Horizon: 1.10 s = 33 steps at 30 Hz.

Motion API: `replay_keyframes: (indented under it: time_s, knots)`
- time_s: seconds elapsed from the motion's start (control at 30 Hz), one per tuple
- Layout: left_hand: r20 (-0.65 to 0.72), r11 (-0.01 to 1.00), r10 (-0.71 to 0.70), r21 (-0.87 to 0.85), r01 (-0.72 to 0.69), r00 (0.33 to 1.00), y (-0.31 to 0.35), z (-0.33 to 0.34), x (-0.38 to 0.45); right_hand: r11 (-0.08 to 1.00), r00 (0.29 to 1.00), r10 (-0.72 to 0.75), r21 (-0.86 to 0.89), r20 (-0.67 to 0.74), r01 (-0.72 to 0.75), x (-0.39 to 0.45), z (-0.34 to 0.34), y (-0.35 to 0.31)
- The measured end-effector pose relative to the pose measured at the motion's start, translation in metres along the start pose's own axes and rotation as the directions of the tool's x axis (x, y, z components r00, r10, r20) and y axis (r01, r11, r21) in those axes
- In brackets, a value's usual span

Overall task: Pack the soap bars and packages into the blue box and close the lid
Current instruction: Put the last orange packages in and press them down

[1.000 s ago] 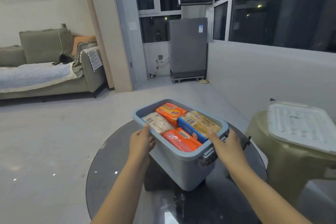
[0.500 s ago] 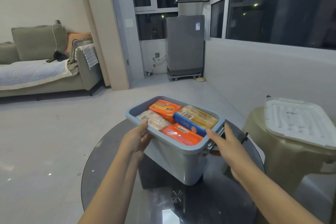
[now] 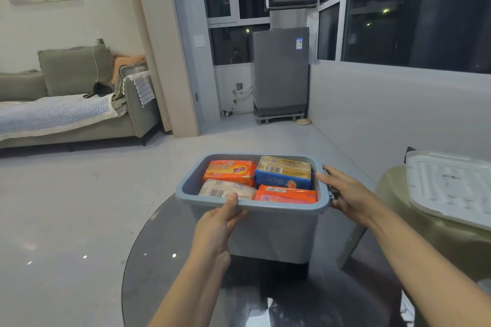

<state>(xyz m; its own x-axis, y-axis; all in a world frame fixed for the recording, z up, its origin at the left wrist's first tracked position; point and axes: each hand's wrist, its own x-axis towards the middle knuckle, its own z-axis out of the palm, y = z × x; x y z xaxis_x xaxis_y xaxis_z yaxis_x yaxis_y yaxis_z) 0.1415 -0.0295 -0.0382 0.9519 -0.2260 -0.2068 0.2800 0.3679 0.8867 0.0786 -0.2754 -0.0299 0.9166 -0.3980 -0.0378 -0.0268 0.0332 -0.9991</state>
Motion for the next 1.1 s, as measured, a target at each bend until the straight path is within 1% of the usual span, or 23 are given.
replay_keyframes:
  time_s: [0.07,0.17,0.23,0.37,0.5,0.57,0.7,0.77,0.93,1.1]
  knots:
    - [0.008,1.0,0.007,-0.001,-0.007,1.0,0.0,0.001,0.0,1.0,0.998,-0.003,0.022,-0.064,0.004,0.002,0.004,0.0]
    - [0.022,1.0,0.006,-0.017,-0.006,1.0,0.002,0.0,-0.001,0.999,0.983,-0.021,-0.046,-0.184,0.013,-0.007,0.019,0.002]
    - [0.023,1.0,0.003,-0.027,-0.002,1.0,0.002,0.001,-0.001,0.995,0.973,-0.054,-0.092,-0.223,0.034,-0.019,0.03,0.008]
    - [-0.022,0.999,-0.025,-0.023,0.025,0.999,0.002,0.005,-0.001,0.976,0.971,-0.111,-0.209,-0.21,0.067,-0.039,0.044,0.017]
    - [-0.016,0.999,-0.036,-0.023,0.035,0.999,-0.004,0.015,-0.003,0.956,0.973,-0.162,-0.269,-0.163,0.114,-0.031,0.029,0.011]
    - [-0.017,0.998,-0.051,-0.024,0.051,0.999,-0.009,0.023,-0.005,0.963,0.975,-0.169,-0.237,-0.147,0.131,-0.017,0.017,0.011]
    - [-0.003,0.993,-0.091,-0.078,0.09,0.996,-0.017,0.04,-0.007,0.991,0.978,-0.136,-0.021,-0.158,0.134,0.009,0.001,0.016]
    - [-0.014,0.991,-0.093,-0.096,0.091,0.996,-0.019,0.046,-0.006,0.988,0.976,-0.141,0.036,-0.169,0.149,0.017,-0.001,0.018]
    - [-0.033,0.994,-0.081,-0.081,0.078,0.996,-0.021,0.046,-0.003,0.986,0.973,-0.136,0.071,-0.185,0.151,0.024,0.0,0.023]
    - [-0.038,0.997,-0.051,-0.053,0.049,0.998,-0.022,0.046,-0.004,0.988,0.978,-0.144,0.038,-0.154,0.151,0.016,-0.002,0.021]
